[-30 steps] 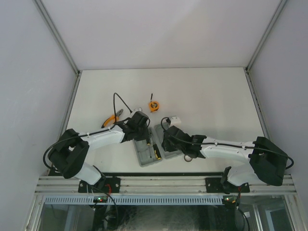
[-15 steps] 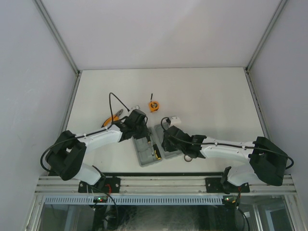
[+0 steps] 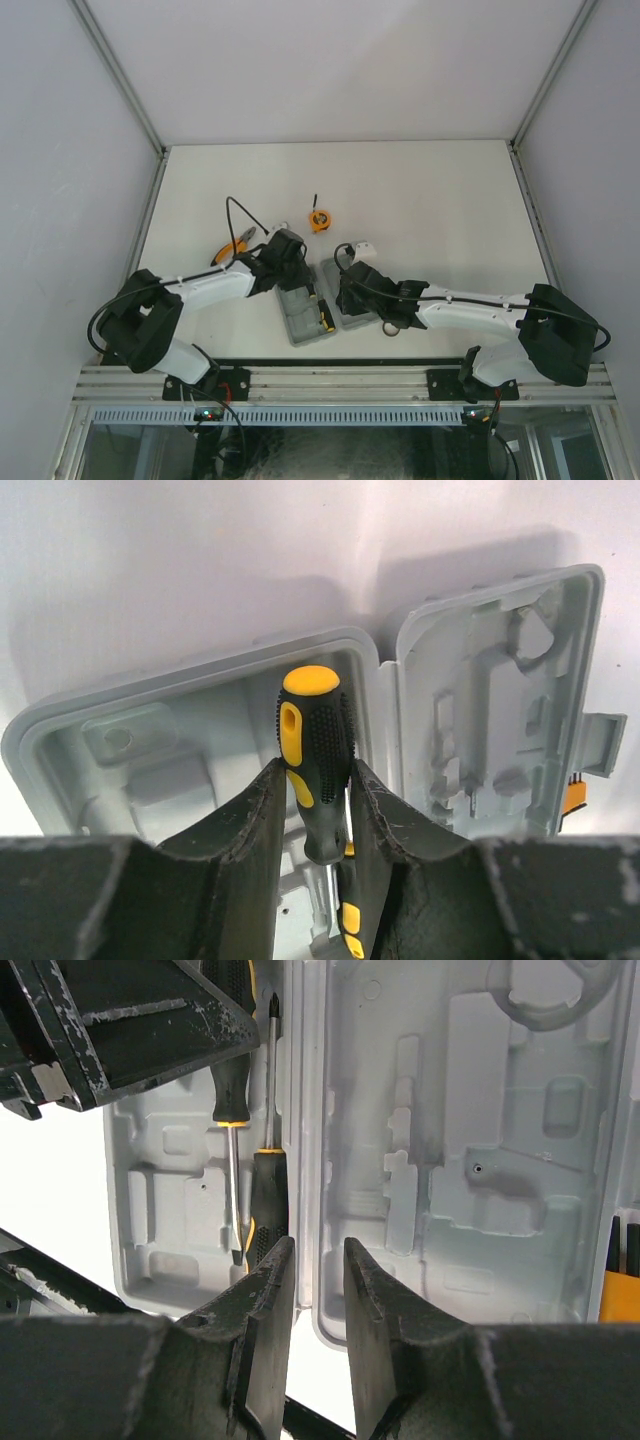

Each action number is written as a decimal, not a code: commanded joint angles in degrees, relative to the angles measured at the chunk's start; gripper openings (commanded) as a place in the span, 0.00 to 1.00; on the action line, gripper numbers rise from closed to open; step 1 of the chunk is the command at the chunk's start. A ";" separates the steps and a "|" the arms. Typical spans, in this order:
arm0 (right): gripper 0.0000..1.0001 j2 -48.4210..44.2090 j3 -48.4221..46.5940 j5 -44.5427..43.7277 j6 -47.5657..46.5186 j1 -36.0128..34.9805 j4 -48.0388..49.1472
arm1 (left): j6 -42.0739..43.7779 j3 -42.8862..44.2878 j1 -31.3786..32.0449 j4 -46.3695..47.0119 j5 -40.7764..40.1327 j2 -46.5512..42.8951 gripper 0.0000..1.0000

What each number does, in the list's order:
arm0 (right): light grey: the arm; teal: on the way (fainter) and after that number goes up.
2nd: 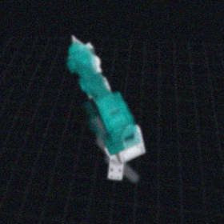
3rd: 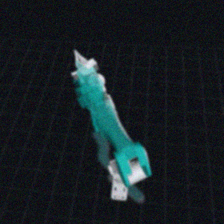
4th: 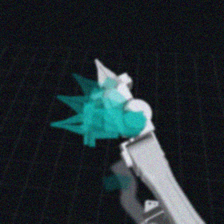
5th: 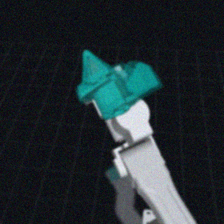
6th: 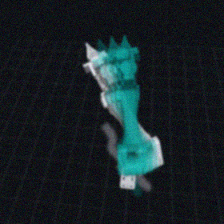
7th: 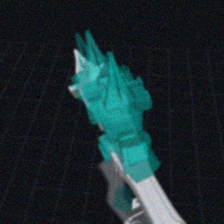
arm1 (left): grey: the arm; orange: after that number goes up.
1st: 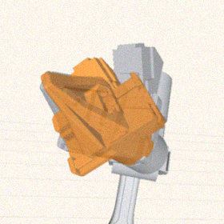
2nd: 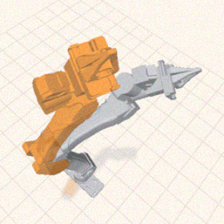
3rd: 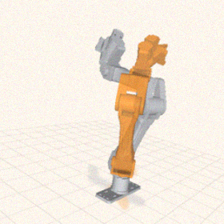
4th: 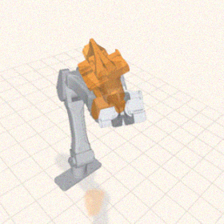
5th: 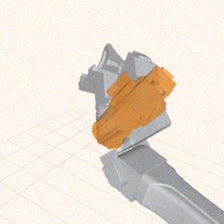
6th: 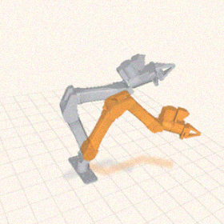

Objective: Sort the tools into containers
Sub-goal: Adjust the screwdriver in the storage box.

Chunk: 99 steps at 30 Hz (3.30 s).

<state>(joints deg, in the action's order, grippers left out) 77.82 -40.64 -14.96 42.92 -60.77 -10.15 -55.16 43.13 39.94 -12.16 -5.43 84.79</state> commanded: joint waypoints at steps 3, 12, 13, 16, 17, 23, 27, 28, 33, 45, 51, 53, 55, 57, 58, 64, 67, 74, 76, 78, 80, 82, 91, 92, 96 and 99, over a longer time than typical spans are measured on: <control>0.25 0.00 0.04 -1.07 0.79 -0.51 0.81 | -0.84 -1.81 -0.25 1.01 -0.38 -1.19 0.34; 0.25 0.18 0.09 -0.82 0.68 -0.57 1.03 | -0.35 -2.84 -0.43 1.00 -1.97 -1.70 0.35; 0.25 0.08 0.12 -0.85 0.68 -0.60 1.03 | -0.20 -2.92 -0.52 0.92 -2.10 -1.78 0.35; 0.25 0.06 0.11 -0.86 0.68 -0.60 1.04 | 0.28 -2.92 -0.97 0.67 -2.32 -1.94 0.37; 0.25 0.05 0.12 -0.78 0.68 -0.60 1.09 | 0.54 -2.82 -1.12 0.61 -2.51 -1.92 0.37; 0.25 0.22 0.11 -0.69 0.83 -0.58 1.27 | 1.83 -1.93 -1.80 0.48 -2.07 -0.99 0.42; 0.25 0.23 0.09 -0.51 0.94 -0.65 1.36 | 2.24 -1.36 -1.89 0.82 -1.37 -0.52 0.46; 0.25 0.23 0.11 -0.51 0.94 -0.66 1.32 | 2.31 -1.25 -1.89 0.97 -1.18 -0.48 0.46; 0.25 -0.03 0.06 -0.77 0.85 -0.66 0.95 | 2.77 -0.29 -1.89 1.59 -0.25 0.09 0.46; 0.25 -0.39 0.11 -0.86 0.75 -0.66 0.68 | 3.31 0.00 -1.89 2.67 -0.01 -0.08 0.38; 0.25 -0.22 0.11 -1.03 0.76 -0.66 0.51 | 3.04 0.17 -2.01 3.00 -0.87 1.14 0.35; 0.25 -0.05 0.11 -1.03 0.76 -0.66 0.42 | 2.88 0.21 -2.18 3.09 -1.06 1.54 0.35; 0.25 0.04 0.05 -1.04 0.68 -0.71 0.28 | 2.80 0.29 -2.32 3.20 -1.41 1.67 0.34; 0.25 0.05 0.11 -1.12 0.70 -0.66 0.02 | 2.62 0.18 -2.33 3.32 -1.80 1.64 0.34; 0.25 -0.02 0.12 -1.24 0.68 -0.66 -0.10 | 2.53 0.08 -2.33 3.41 -2.03 1.44 0.33; 0.25 -0.04 0.10 -1.56 0.68 -0.75 -0.31 | 2.80 -0.12 -2.33 4.26 -2.56 1.02 0.33; 0.25 -0.46 0.06 -1.47 0.68 -0.79 -0.31 | 3.20 0.19 -2.33 4.28 -2.16 1.32 0.34; 0.25 -3.99 0.08 -1.57 0.74 -0.94 0.10 | 3.63 -0.34 -2.33 4.60 -2.08 0.76 0.39; 0.25 -4.69 0.12 -1.12 0.84 -0.97 0.64 | 3.88 -0.33 -2.33 4.60 -2.09 0.47 0.39; 0.25 -5.00 0.09 -0.55 1.00 -0.98 1.23 | 4.00 -0.46 -2.33 4.41 -2.03 0.18 0.41; 0.25 -5.05 0.08 -0.34 1.19 -0.95 1.61 | 4.09 -0.73 -2.30 4.26 -1.97 -0.27 0.43; 0.25 -5.05 0.05 -0.33 1.43 -0.99 1.55 | 4.07 -1.02 -2.33 4.24 -1.67 -0.90 0.45; 0.25 -5.05 0.08 -0.33 1.96 -0.97 0.52 | 5.63 -0.20 -2.33 0.91 -2.18 -7.12 0.59; 0.26 -5.05 0.08 -0.33 2.05 -0.95 0.51 | 5.91 -0.02 -2.28 0.48 -2.33 -7.90 0.59; 0.25 -5.05 0.11 -0.31 2.08 -1.04 0.74 | 7.49 0.78 -2.33 -1.24 -3.01 -10.53 0.60; 0.26 -4.83 0.04 -0.01 2.09 -1.02 1.53 | 8.56 0.68 -2.33 -1.78 -3.56 -11.37 0.59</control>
<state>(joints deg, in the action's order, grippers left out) 73.82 -40.64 -14.92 44.14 -61.23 -10.48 -49.41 41.21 38.04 -12.67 -7.33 75.59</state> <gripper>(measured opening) 0.254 0.597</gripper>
